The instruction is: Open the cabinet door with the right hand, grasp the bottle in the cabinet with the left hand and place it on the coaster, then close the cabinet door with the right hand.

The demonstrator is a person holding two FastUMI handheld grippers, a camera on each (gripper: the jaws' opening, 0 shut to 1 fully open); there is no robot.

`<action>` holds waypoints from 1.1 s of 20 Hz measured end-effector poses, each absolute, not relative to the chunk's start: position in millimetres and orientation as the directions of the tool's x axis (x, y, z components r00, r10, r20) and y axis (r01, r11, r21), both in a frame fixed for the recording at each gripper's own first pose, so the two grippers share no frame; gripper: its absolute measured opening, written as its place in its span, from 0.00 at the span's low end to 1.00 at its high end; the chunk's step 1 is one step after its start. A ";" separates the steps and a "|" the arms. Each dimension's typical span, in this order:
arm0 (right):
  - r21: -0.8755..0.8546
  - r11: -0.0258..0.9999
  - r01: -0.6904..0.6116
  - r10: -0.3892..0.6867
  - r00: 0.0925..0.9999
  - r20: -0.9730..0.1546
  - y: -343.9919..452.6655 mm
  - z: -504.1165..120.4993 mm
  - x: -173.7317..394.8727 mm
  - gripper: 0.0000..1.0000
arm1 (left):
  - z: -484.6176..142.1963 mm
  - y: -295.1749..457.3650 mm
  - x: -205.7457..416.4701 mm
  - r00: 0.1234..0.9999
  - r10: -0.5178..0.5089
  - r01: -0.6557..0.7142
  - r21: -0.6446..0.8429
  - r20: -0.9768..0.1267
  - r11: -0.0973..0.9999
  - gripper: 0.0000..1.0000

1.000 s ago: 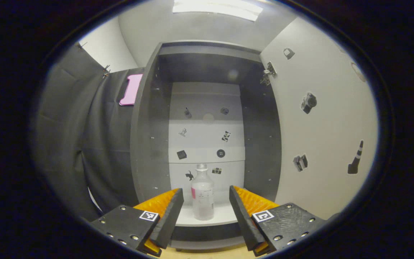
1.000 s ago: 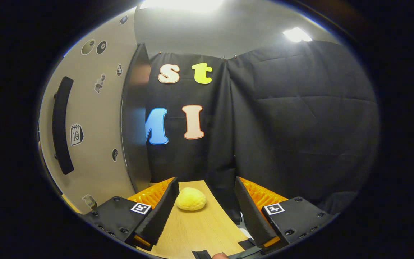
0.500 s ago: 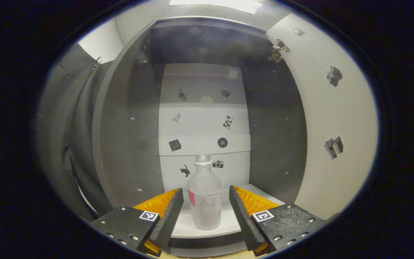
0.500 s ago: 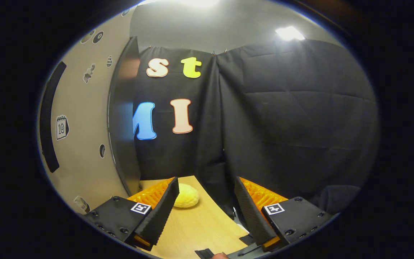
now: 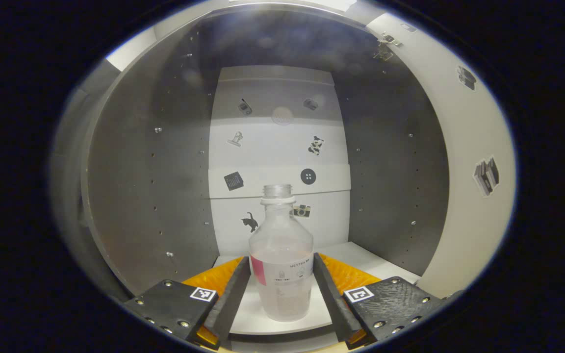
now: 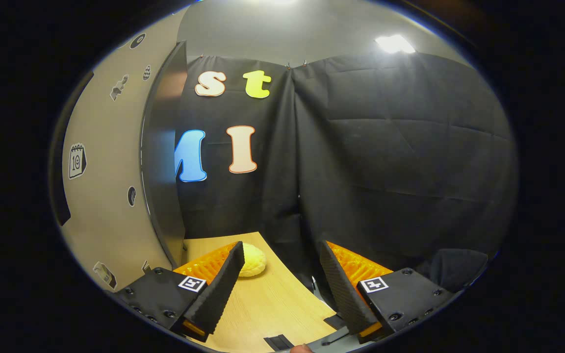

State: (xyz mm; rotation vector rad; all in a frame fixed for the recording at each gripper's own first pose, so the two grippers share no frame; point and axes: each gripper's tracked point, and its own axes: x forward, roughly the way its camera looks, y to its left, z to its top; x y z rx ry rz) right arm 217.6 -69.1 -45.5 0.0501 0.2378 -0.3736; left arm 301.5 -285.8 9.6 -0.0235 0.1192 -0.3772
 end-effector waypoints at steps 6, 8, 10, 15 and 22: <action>0.004 0.938 0.347 -0.335 0.910 -0.245 -70.3 -47.7 218.3 0.98 | 9.6 -284.4 299.9 0.926 -0.358 0.355 -0.050 -0.115 0.934 0.75; 0.007 0.943 0.334 -0.322 0.914 -0.246 -70.3 -47.6 219.0 0.98 | 13.6 -280.3 297.9 0.932 -0.345 0.341 -0.058 -0.110 0.938 0.72; 0.011 0.948 0.319 -0.307 0.920 -0.243 -71.4 -46.1 220.7 0.98 | 21.6 -272.1 291.3 0.939 -0.331 0.326 -0.069 -0.091 0.943 0.72; 0.023 0.966 0.257 -0.244 0.942 -0.232 -67.3 -42.0 229.7 0.98 | 46.5 -237.9 255.2 0.958 -0.284 0.282 -0.054 -0.042 0.958 0.72; 0.029 0.989 0.143 -0.133 0.965 -0.224 -55.7 -40.0 243.4 0.99 | 57.1 -183.1 201.6 0.982 -0.185 0.182 -0.074 -0.027 0.980 0.72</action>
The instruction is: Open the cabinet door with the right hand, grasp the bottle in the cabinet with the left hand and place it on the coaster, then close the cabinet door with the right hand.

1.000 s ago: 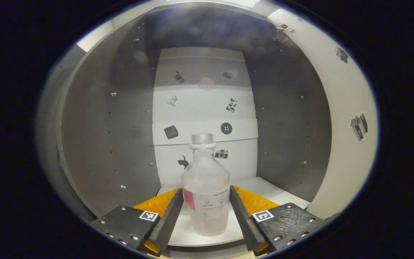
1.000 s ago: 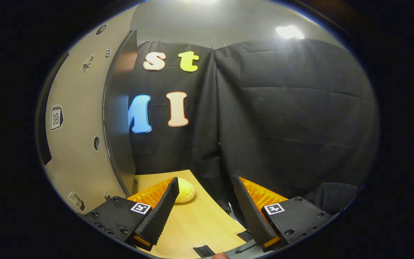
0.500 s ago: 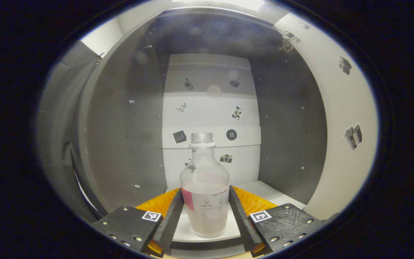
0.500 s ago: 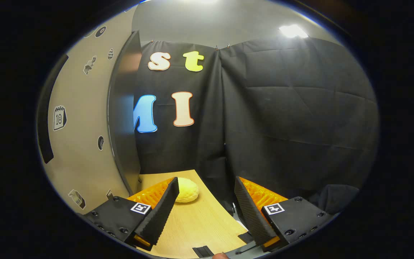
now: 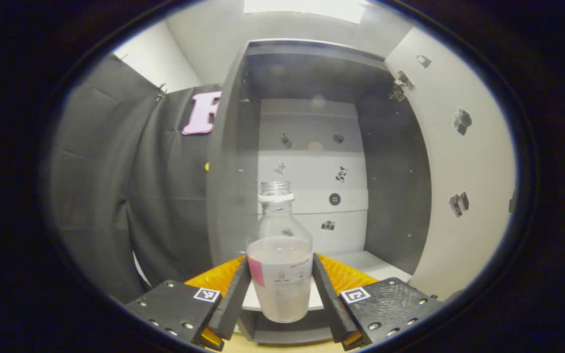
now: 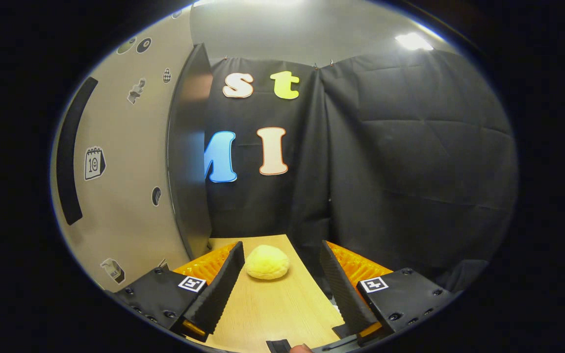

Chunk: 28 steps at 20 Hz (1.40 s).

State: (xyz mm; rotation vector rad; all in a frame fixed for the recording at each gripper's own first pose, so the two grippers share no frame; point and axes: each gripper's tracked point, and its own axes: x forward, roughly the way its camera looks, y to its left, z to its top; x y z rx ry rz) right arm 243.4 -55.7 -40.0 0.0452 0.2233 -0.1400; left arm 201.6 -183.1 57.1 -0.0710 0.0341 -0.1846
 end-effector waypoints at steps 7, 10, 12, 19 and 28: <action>0.047 0.998 0.033 -0.022 0.974 -0.223 -38.8 -41.4 252.2 0.98 | 47.6 -125.3 137.5 0.997 -0.074 0.072 -0.072 -0.030 0.995 0.73; 0.049 0.999 -0.004 0.015 0.974 -0.224 -31.9 -43.1 251.9 0.98 | 42.2 -105.1 108.9 0.999 -0.036 0.034 -0.066 -0.023 0.997 0.77; 0.058 0.998 -0.023 0.035 0.974 -0.224 -28.2 -44.5 251.3 0.98 | 38.0 -95.4 90.6 1.000 -0.019 0.018 -0.062 -0.020 0.998 0.75; 0.066 0.996 -0.061 0.075 0.971 -0.228 -20.0 -51.6 241.6 0.98 | 6.5 -73.0 38.7 1.000 0.007 -0.009 -0.076 -0.024 0.997 0.72; 0.049 0.997 -0.065 0.075 0.967 -0.245 -23.2 -59.0 225.1 0.98 | -73.8 -63.3 -6.9 0.996 0.028 -0.036 -0.090 -0.088 0.995 0.72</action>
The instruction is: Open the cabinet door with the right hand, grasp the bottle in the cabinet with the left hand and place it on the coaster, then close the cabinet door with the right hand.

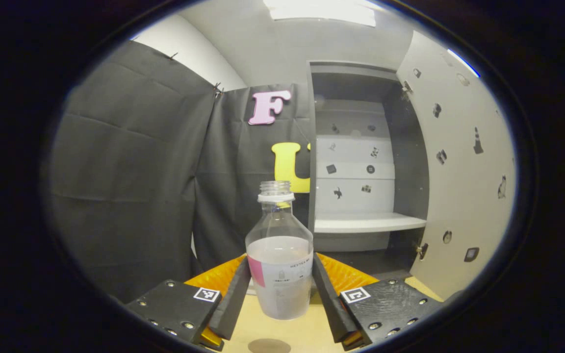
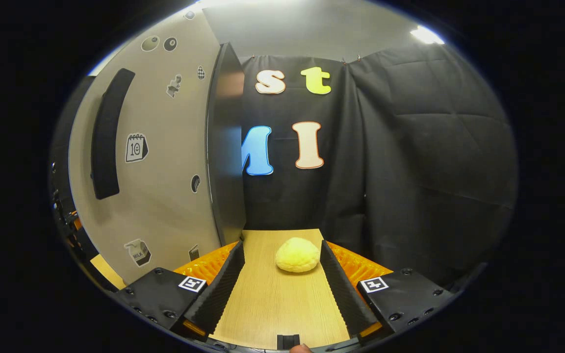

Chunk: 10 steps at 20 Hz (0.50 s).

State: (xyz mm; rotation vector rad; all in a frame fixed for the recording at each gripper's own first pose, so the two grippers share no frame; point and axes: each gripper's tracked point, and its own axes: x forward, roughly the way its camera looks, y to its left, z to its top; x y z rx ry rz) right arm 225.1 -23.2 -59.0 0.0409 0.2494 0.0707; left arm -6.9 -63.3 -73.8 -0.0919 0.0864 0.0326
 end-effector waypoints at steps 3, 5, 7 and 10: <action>0.036 0.997 -0.069 0.075 0.966 -0.249 -23.9 -59.9 221.3 0.98 | -102.3 -60.8 -16.4 0.993 0.038 -0.050 -0.114 -0.110 0.992 0.77; 0.025 0.998 -0.065 0.070 0.966 -0.248 -26.3 -59.5 219.8 0.97 | -120.0 -60.4 -20.3 0.992 0.043 -0.057 -0.117 -0.119 0.992 0.74; 0.016 0.998 -0.059 0.061 0.966 -0.252 -30.8 -62.2 218.3 0.98 | -136.4 -59.2 -21.6 0.991 0.054 -0.067 -0.102 -0.125 0.993 0.72; 0.017 0.998 -0.056 0.059 0.960 -0.273 -33.4 -67.7 215.9 0.98 | -165.5 -58.6 -23.4 0.986 0.065 -0.081 -0.104 -0.152 0.991 0.72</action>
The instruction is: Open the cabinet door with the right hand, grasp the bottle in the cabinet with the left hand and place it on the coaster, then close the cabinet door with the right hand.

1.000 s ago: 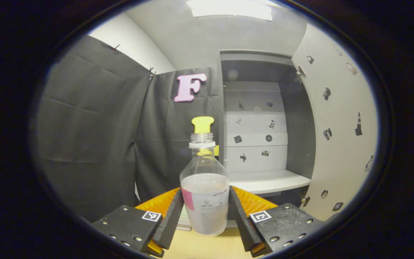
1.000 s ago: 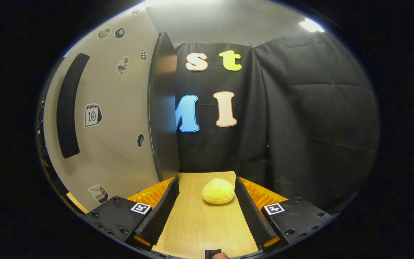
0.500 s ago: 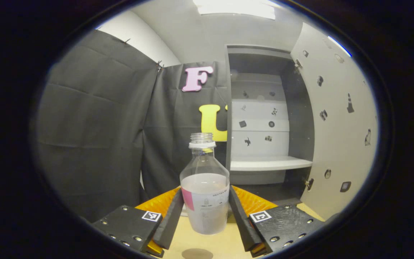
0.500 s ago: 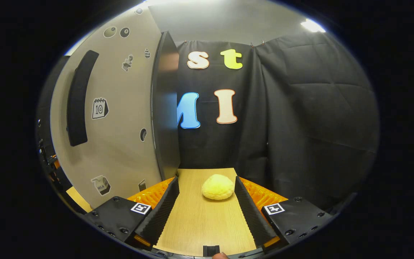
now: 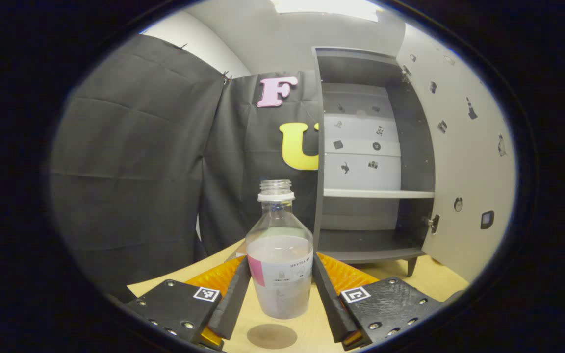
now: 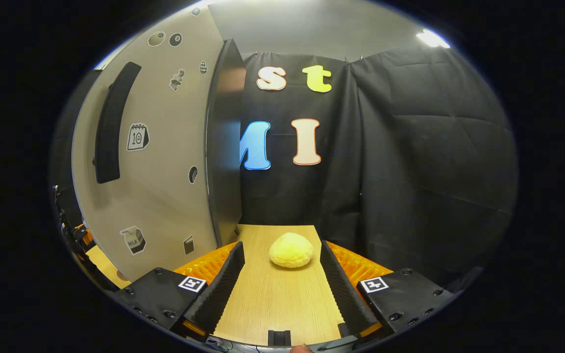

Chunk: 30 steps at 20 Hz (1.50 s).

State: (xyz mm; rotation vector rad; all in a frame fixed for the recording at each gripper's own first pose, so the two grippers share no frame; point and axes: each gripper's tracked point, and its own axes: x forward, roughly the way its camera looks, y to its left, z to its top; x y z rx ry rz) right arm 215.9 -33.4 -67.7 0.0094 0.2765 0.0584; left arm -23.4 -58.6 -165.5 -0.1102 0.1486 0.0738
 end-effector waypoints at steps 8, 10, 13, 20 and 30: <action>-0.014 0.998 -0.065 0.057 0.953 -0.297 -34.5 -72.0 216.9 0.98 | -241.5 -60.2 -35.6 0.966 0.096 -0.120 -0.088 -0.239 0.989 0.75; -0.028 0.997 -0.074 0.062 0.951 -0.302 -31.3 -73.3 217.0 0.98 | -256.2 -58.7 -39.5 0.961 0.103 -0.128 -0.081 -0.256 0.988 0.75; -0.051 0.995 -0.092 0.072 0.949 -0.306 -24.5 -73.9 216.9 0.98 | -272.1 -59.2 -45.1 0.957 0.114 -0.140 -0.082 -0.267 0.987 0.72; -0.058 0.992 -0.109 0.085 0.944 -0.319 -13.9 -77.9 214.3 0.98 | -286.6 -60.3 -46.7 0.961 0.128 -0.149 -0.071 -0.247 0.986 0.72; -0.056 0.991 -0.118 0.095 0.943 -0.319 -6.6 -79.0 212.5 0.98 | -304.1 -65.8 -53.5 0.947 0.130 -0.149 -0.042 -0.293 0.988 0.72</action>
